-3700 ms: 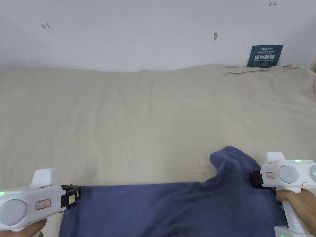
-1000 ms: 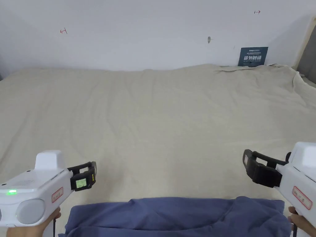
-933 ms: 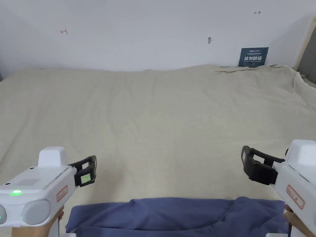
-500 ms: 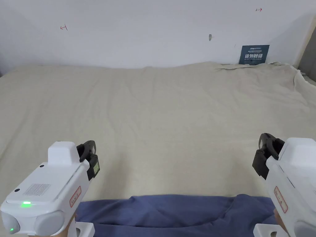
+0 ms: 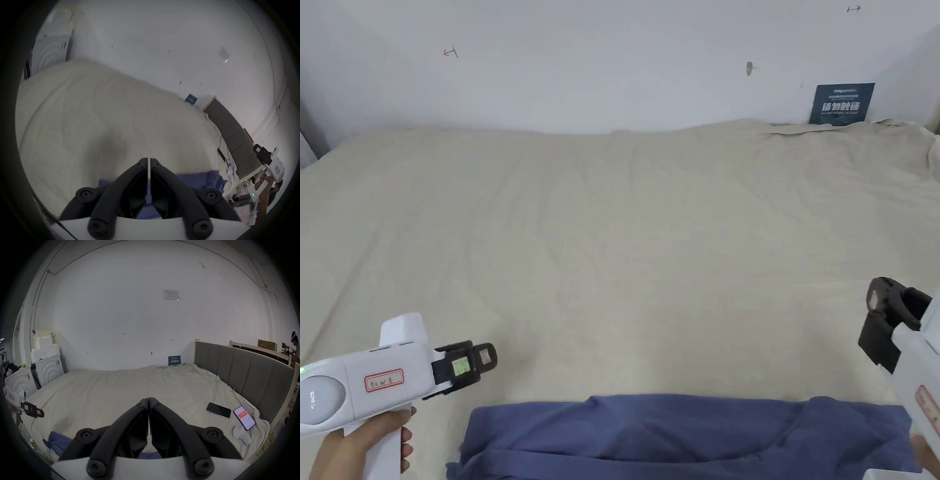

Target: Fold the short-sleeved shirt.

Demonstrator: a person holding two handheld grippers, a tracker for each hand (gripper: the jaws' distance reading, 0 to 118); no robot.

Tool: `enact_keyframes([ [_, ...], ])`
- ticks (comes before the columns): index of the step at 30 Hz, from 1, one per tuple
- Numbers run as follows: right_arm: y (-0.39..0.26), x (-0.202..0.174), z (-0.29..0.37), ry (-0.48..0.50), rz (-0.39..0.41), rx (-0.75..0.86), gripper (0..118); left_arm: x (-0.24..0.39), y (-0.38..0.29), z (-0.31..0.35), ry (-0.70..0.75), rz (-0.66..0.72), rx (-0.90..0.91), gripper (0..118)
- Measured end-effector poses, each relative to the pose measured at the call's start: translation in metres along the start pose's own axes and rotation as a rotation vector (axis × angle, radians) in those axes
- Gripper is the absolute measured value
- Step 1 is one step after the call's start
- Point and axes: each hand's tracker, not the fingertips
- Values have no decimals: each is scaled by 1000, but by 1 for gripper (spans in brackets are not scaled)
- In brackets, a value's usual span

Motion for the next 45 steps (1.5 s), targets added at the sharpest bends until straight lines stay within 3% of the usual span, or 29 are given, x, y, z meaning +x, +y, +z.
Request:
enact_keyframes([
  [2, -2, 1, -1, -3, 2, -7, 0, -25, 0, -7, -6, 39, -45, 39],
  [4, -4, 1, -2, -6, 3, -15, 0, -41, -4, -16, 19, 44, -83, 80],
  [6, -7, 2, -3, -9, 2, -25, 0, -56, -12, -24, 21, 52, -142, 110],
  [16, -25, 8, -7, -23, -9, -93, 0, -106, -44, -58, 61, 59, -208, 112],
  [23, -25, 8, -8, -15, -2, -108, 0, -87, -52, -65, 92, 59, -261, 90],
  [25, -26, 9, -9, -15, -2, -110, 0, -96, -48, -65, 90, 59, -259, 75],
  [27, -26, 10, -10, -17, 0, -116, 0, -92, -47, -63, 107, 48, -252, 46],
  [28, -27, 11, -11, -13, -9, -120, 0, -92, -47, -64, 94, 47, -250, 40],
  [33, -28, 14, -10, -7, -47, -127, 0, -74, -52, -76, 82, 11, -291, 35],
  [36, -29, 17, -9, -8, -52, -128, 0, -72, -50, -74, 81, 25, -286, 15],
  [38, -29, 19, -8, -9, -55, -127, 0, -72, -45, -71, 80, 24, -283, 11],
  [45, -29, 24, -10, -9, -61, -129, 0, -52, -36, -51, 110, -71, -271, 8],
])
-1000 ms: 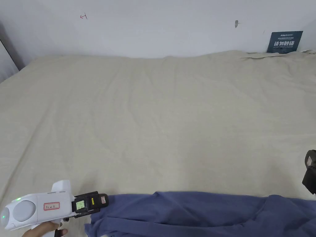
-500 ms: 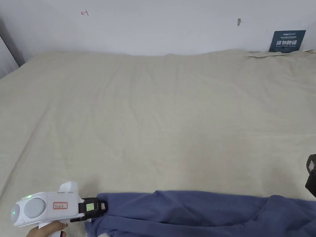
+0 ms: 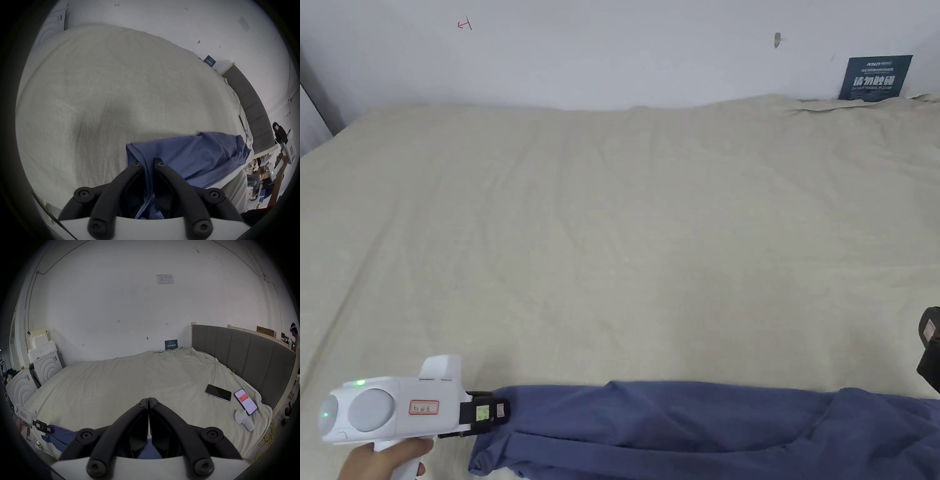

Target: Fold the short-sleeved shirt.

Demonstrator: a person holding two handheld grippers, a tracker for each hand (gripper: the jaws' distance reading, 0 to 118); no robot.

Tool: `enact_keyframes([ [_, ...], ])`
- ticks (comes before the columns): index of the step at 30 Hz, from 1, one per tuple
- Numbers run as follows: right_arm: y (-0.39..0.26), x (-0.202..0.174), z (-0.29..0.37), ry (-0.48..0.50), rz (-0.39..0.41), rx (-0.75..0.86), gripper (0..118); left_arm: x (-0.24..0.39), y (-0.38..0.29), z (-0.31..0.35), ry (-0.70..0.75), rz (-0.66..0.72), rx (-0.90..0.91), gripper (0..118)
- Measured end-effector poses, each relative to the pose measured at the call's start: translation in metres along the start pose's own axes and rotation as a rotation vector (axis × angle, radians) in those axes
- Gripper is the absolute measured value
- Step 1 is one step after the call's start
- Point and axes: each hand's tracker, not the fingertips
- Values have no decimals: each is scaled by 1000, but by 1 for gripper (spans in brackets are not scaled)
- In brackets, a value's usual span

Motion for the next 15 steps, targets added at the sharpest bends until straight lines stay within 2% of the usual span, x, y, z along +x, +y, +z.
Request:
enact_keyframes([
  [6, 4, 1, 0, 4, 0, 14, 0, -9, 16, 38, -9, 57, 14, 7],
  [15, 7, 1, -2, 13, 2, 23, 0, -42, 28, 81, 119, 127, 68, 7],
])
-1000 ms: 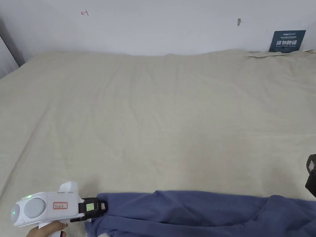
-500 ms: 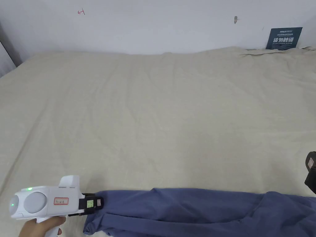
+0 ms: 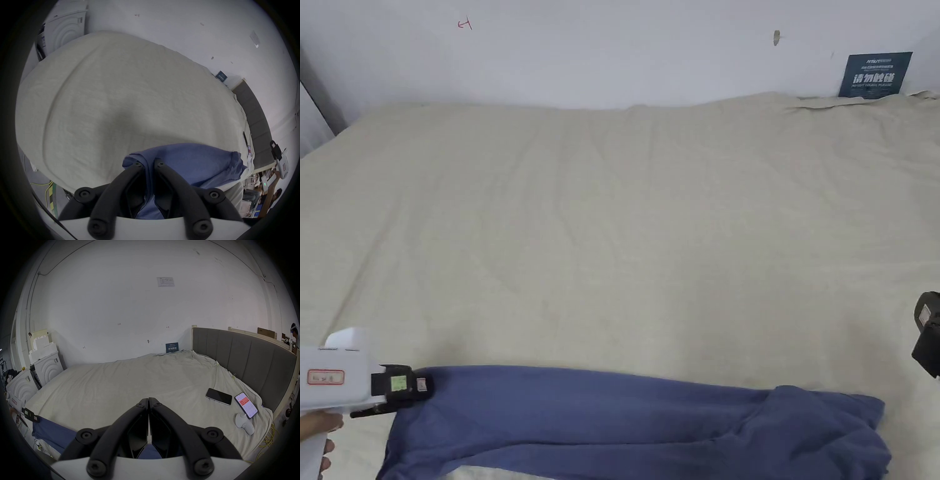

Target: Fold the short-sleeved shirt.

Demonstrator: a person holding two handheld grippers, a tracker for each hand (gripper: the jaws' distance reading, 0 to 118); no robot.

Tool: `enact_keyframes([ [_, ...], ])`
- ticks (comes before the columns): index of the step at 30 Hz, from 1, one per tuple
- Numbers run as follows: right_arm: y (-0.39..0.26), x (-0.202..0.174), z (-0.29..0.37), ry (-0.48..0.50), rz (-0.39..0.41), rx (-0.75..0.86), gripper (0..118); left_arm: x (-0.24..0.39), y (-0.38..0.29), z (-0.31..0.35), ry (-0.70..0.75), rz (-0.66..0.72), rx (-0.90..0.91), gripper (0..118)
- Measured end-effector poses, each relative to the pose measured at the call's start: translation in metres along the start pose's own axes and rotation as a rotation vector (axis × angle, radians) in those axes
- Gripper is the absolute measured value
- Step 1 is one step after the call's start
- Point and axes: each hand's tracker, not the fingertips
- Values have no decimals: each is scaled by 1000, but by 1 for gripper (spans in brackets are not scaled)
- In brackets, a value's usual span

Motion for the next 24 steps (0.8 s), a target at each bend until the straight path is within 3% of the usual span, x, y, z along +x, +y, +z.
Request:
enact_keyframes([
  [8, 0, 4, 5, 12, -1, 3, 0, 75, -8, -5, -41, -46, -44, 7],
  [19, -3, 23, 19, -8, -14, 10, 0, 206, -20, -75, -222, -193, -170, 7],
  [24, -4, 33, 25, -25, -23, 11, 0, 256, -43, -111, -222, -264, -207, 7],
])
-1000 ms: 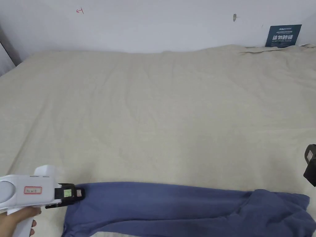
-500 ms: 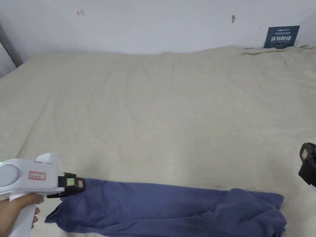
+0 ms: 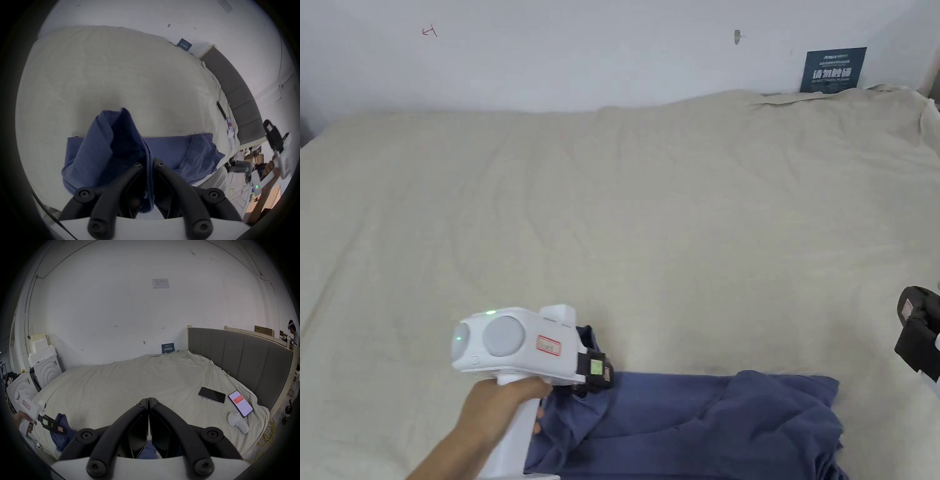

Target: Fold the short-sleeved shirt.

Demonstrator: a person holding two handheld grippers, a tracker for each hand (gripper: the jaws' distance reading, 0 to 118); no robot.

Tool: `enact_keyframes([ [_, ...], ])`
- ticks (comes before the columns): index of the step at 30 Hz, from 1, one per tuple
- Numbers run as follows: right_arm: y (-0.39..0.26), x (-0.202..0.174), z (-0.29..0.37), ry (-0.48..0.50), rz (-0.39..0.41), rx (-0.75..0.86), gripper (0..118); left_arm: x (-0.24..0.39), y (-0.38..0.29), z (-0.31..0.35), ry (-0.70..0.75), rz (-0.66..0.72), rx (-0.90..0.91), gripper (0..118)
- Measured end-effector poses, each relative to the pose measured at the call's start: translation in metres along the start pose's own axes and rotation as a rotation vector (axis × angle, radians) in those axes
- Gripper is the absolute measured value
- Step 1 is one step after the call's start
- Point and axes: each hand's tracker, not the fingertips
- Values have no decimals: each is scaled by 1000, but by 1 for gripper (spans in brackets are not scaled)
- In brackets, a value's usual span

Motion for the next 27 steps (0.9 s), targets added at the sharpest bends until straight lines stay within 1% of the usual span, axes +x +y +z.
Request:
enact_keyframes([
  [1, 0, 2, 1, -3, -2, 0, 0, 8, -4, -9, 7, -24, -15, 7],
  [5, 0, 8, 4, -15, -7, -1, 0, 28, -13, -43, 52, -51, -32, 7],
  [8, 0, 10, 6, -22, -6, -4, 0, 33, -19, -62, 54, -52, -74, 7],
  [10, 0, 12, 7, -25, -7, -5, 0, 39, -25, -68, 100, -77, -90, 8],
  [11, 0, 13, 7, -27, -8, -6, 0, 40, -27, -69, 100, -82, -88, 8],
  [14, 0, 15, 8, -30, -10, -4, 0, 37, -25, -67, 99, -50, -76, 9],
  [15, 0, 15, 8, -32, -9, -3, 0, 37, -25, -66, 98, -46, -66, 16],
  [16, 0, 15, 8, -33, -7, -3, 0, 37, -25, -66, 99, -44, -53, 26],
  [17, 1, 14, 9, -33, -8, -3, 0, 38, -25, -61, 87, -43, -35, 43],
  [18, 1, 14, 9, -33, -9, -3, 0, 41, -26, -57, 82, -56, -28, 74],
  [19, 1, 14, 9, -31, -10, -3, 0, 44, -27, -53, 75, -72, -22, 95],
  [20, 2, 14, 9, -30, -10, -4, 0, 49, -29, -48, 65, -95, -19, 110],
  [21, 2, 14, 9, -29, -10, -4, 0, 51, -30, -42, 55, -118, -1, 118],
  [24, 3, 13, 9, -23, -9, -4, 0, 55, -34, -14, 28, -134, 112, 118],
  [27, 5, 11, 7, -18, -11, -2, 0, 50, -35, 16, 33, -126, 195, 118],
])
